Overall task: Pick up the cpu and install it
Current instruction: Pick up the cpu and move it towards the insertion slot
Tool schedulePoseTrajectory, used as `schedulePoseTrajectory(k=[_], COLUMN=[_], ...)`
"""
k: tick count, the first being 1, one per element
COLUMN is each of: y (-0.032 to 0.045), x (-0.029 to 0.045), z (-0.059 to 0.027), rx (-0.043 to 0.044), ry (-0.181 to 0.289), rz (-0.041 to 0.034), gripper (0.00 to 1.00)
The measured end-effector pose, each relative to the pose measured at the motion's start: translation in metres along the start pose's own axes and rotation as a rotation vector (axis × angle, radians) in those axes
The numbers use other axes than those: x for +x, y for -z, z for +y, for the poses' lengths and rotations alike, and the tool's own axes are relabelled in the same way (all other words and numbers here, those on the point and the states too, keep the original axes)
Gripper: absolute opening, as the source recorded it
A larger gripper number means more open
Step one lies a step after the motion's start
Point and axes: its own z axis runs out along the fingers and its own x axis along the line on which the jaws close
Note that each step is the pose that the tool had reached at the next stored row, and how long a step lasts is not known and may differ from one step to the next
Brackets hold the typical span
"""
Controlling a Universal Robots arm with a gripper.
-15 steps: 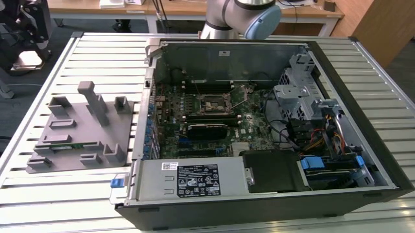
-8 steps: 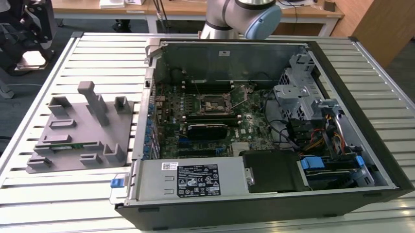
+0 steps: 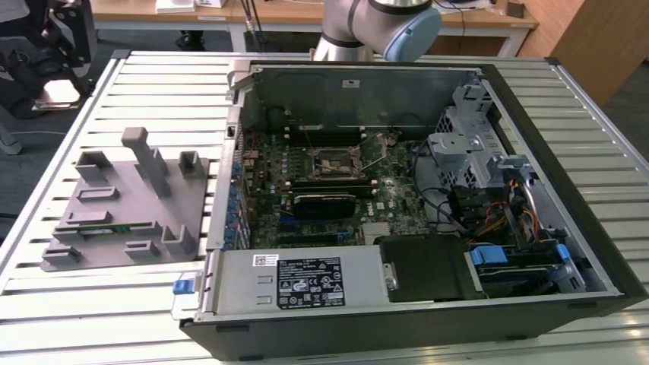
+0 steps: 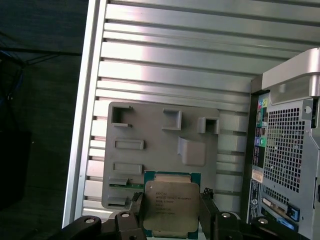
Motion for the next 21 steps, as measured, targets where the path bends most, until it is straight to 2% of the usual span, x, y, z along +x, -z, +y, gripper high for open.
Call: schedulePoseTrajectory(k=[21], y=[0.0000], x=[-0.0231], z=[-0.0021], rx=[0.0000], ry=[0.000], rz=[0.0000], gripper=[0.53])
